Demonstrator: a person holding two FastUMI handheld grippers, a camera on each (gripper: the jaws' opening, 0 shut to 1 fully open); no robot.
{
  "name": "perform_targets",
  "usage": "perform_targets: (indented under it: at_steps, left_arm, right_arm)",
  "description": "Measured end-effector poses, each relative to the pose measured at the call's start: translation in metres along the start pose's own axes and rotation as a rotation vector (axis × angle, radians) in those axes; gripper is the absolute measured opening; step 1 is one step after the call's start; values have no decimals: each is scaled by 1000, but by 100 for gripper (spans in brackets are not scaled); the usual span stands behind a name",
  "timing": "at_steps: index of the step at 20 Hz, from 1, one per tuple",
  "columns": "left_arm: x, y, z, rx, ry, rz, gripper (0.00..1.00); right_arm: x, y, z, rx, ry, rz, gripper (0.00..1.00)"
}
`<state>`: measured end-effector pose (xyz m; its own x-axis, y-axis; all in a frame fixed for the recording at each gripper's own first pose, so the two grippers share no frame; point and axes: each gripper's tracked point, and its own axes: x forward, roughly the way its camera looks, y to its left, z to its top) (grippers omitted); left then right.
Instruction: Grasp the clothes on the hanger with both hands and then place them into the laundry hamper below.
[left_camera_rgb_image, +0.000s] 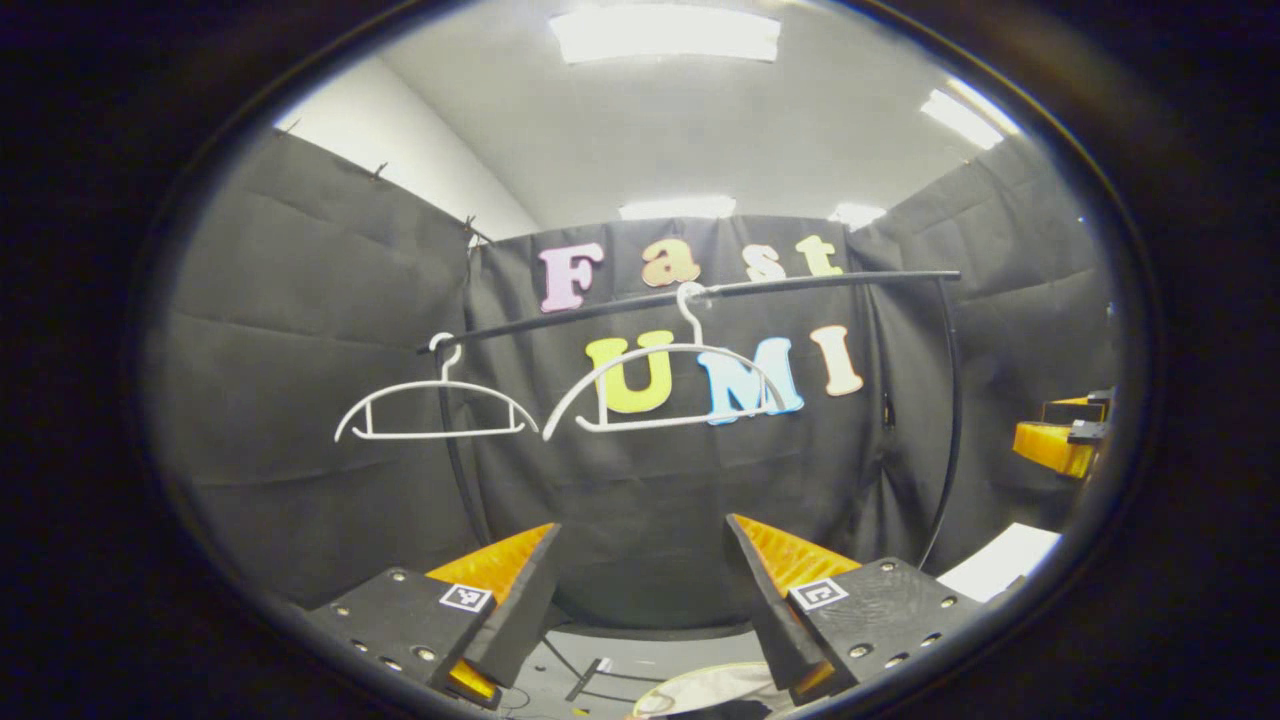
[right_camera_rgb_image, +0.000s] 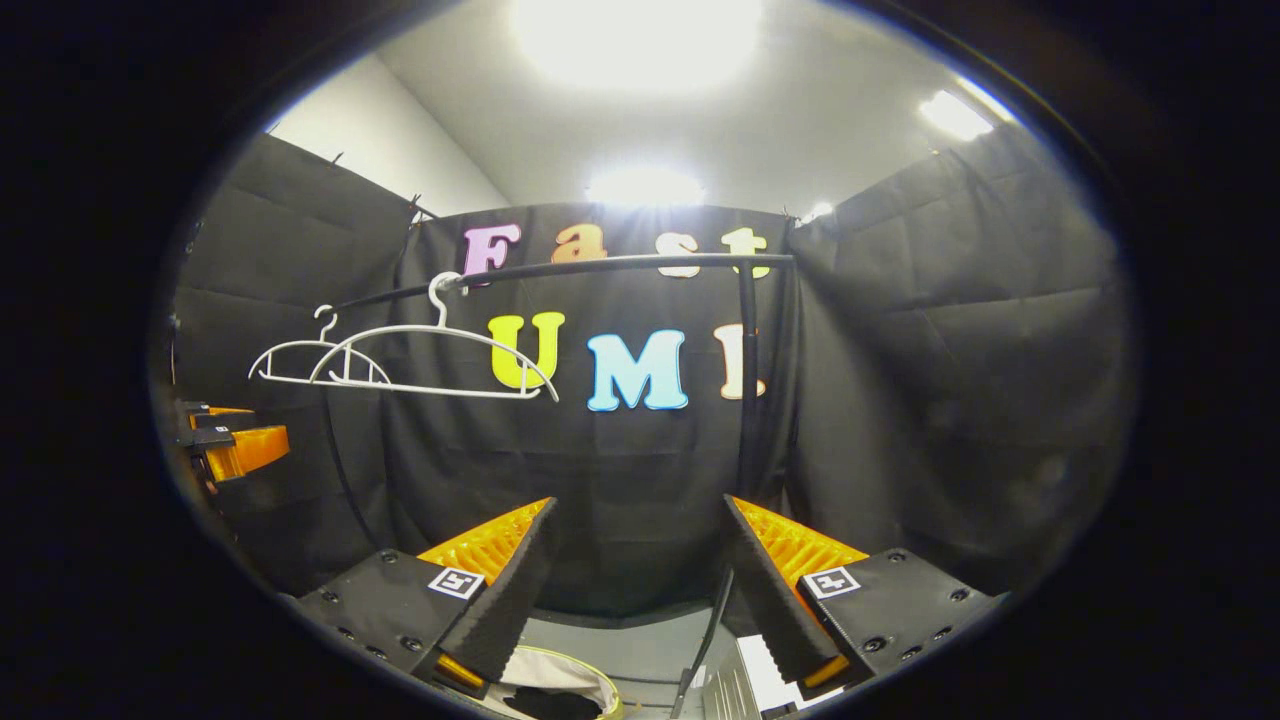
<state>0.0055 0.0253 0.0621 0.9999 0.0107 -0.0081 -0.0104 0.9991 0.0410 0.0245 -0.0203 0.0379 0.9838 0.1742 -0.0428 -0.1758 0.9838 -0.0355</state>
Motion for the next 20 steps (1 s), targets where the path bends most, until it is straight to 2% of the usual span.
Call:
perform_targets:
  at_steps: [3,5,6,8,13,17,18,20]
  left_arm:
    - [-15,5,1,-3,-3,11,93]
    - [-27,13,-1,-6,-8,21,93]
    - [-33,17,-2,-8,-8,27,93]
    - [-42,26,-8,-21,-1,43,92]
    - [-51,39,-21,-52,21,72,92]
    - [-52,43,-22,-51,15,84,93]
    - [-53,44,-22,-53,12,86,93]
    - [-55,46,-22,-55,6,92,93]
  right_arm:
    - [-15,-13,10,15,-43,-28,96]
    - [-24,-21,11,24,-52,-48,100]
    - [-27,-23,10,22,-54,-55,96]
    - [-34,-27,6,6,-52,-67,99]
    - [-33,-24,1,3,-33,-63,97]
    - [-27,-21,2,-14,-39,-55,100]
    - [-26,-22,3,-16,-43,-55,97]
    - [-25,-25,2,-19,-44,-58,100]
